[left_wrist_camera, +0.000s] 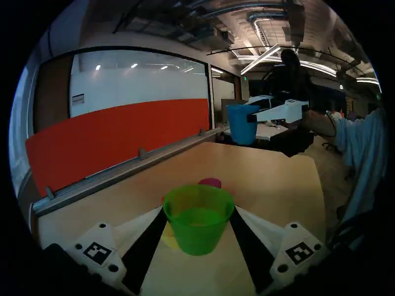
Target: Pour water
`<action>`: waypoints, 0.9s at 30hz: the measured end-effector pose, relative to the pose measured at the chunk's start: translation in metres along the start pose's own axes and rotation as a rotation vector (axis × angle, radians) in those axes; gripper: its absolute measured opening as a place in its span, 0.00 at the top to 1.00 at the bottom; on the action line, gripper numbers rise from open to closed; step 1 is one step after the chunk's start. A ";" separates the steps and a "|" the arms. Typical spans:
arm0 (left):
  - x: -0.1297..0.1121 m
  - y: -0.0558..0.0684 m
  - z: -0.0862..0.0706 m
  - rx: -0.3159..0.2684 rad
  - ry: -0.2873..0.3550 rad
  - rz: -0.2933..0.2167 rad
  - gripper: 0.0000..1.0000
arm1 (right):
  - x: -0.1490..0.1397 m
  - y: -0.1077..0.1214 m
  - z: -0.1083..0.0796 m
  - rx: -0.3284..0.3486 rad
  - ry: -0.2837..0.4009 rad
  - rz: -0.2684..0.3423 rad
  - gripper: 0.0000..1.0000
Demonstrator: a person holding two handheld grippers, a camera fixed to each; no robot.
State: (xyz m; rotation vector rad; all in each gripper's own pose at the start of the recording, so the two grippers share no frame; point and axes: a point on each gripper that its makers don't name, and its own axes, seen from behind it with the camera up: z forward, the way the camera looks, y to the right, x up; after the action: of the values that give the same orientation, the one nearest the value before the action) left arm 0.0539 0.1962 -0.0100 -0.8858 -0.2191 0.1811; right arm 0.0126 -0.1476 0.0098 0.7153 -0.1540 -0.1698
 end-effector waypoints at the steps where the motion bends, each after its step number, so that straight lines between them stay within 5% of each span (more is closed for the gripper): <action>1: -0.003 0.000 0.000 -0.002 -0.009 0.001 0.14 | -0.004 0.000 0.001 0.004 -0.007 0.001 0.09; 27: -0.077 -0.001 0.011 -0.051 -0.244 0.003 0.14 | -0.120 -0.015 0.026 0.114 -0.267 -0.048 0.08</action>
State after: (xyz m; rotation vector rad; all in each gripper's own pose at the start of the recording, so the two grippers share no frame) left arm -0.0230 0.1847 -0.0118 -0.9145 -0.4513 0.2878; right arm -0.1116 -0.1507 0.0095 0.8091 -0.4038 -0.3045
